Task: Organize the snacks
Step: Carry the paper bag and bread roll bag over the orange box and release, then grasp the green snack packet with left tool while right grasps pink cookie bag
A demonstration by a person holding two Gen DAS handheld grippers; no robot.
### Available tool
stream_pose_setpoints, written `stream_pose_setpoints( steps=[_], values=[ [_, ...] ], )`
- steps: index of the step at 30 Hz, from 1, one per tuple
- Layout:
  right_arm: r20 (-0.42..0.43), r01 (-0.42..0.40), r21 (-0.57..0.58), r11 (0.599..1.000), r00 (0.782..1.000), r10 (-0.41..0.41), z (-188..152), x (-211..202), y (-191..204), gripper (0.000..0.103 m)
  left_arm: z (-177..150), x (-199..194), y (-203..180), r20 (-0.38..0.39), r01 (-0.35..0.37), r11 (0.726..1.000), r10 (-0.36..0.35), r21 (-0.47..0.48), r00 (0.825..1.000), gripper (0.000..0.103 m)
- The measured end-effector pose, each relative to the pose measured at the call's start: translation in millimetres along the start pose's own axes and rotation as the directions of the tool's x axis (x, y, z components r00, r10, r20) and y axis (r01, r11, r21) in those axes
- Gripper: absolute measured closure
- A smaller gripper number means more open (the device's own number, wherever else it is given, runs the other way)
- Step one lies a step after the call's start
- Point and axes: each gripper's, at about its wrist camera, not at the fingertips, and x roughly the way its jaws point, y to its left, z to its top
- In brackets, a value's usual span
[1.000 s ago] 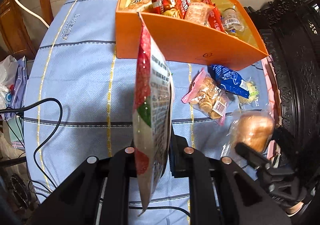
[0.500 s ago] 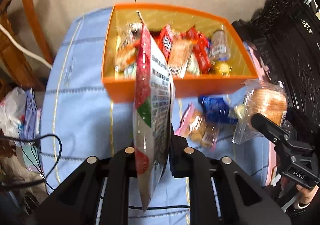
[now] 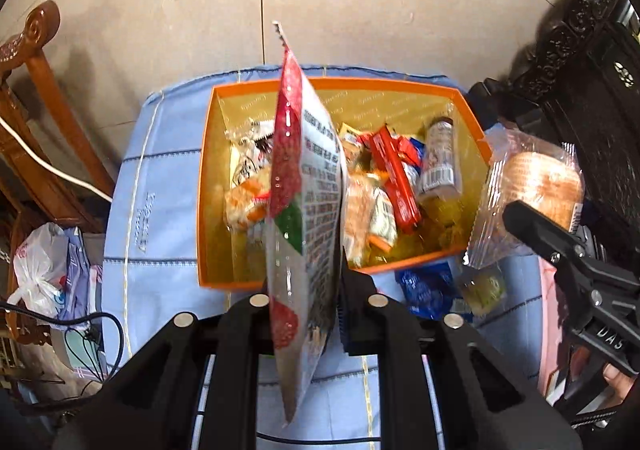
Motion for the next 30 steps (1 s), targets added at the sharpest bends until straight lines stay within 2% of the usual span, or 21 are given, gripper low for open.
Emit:
stream_pose_setpoints(
  steps=[10, 19, 20, 21, 22, 23, 25, 26, 30],
  values=[
    [-0.006, 0.04, 0.018, 0.999, 0.999, -0.04, 30, 33, -3, 0.033, 35, 19, 1, -0.003, -0.031, 0.999, 0.031, -0.027, 1.0, 0.089],
    [-0.014, 0.059, 0.069, 0.996, 0.998, -0.058, 37, 54, -3, 0.031, 54, 29, -3, 0.014, -0.083, 0.996, 0.084, -0.017, 0.996, 0.089],
    [-0.023, 0.074, 0.076, 0.994, 0.997, -0.072, 36, 56, -4, 0.031, 56, 33, -3, 0.011, -0.086, 0.996, 0.086, -0.024, 0.996, 0.085],
    [-0.027, 0.086, 0.083, 0.993, 0.996, -0.084, 35, 56, -5, 0.029, 57, 33, -2, 0.011, -0.095, 0.995, 0.096, -0.029, 0.995, 0.059],
    [-0.019, 0.113, 0.094, 0.989, 0.994, -0.112, 33, 52, -6, 0.028, 57, 31, -2, 0.019, -0.116, 0.993, 0.116, -0.036, 0.993, 0.039],
    [0.0, 0.128, 0.099, 0.987, 0.992, -0.128, 30, 48, -7, 0.023, 55, 24, -1, 0.063, -0.153, 0.987, 0.155, -0.046, 0.986, 0.01],
    [0.037, 0.119, 0.095, 0.988, 0.992, -0.123, 21, 34, -11, 0.017, 49, 9, 1, 0.162, -0.199, 0.978, 0.206, -0.056, 0.965, 0.007],
    [0.041, 0.117, 0.089, 0.989, 0.992, -0.121, 16, 31, -14, 0.015, 45, 6, 3, 0.164, -0.186, 0.981, 0.191, -0.049, 0.968, 0.007],
    [0.022, 0.147, 0.059, 0.987, 0.989, -0.148, -16, 17, -23, 0.015, 27, 9, 16, 0.089, -0.111, 0.991, 0.118, -0.072, 0.989, 0.007]
  ],
)
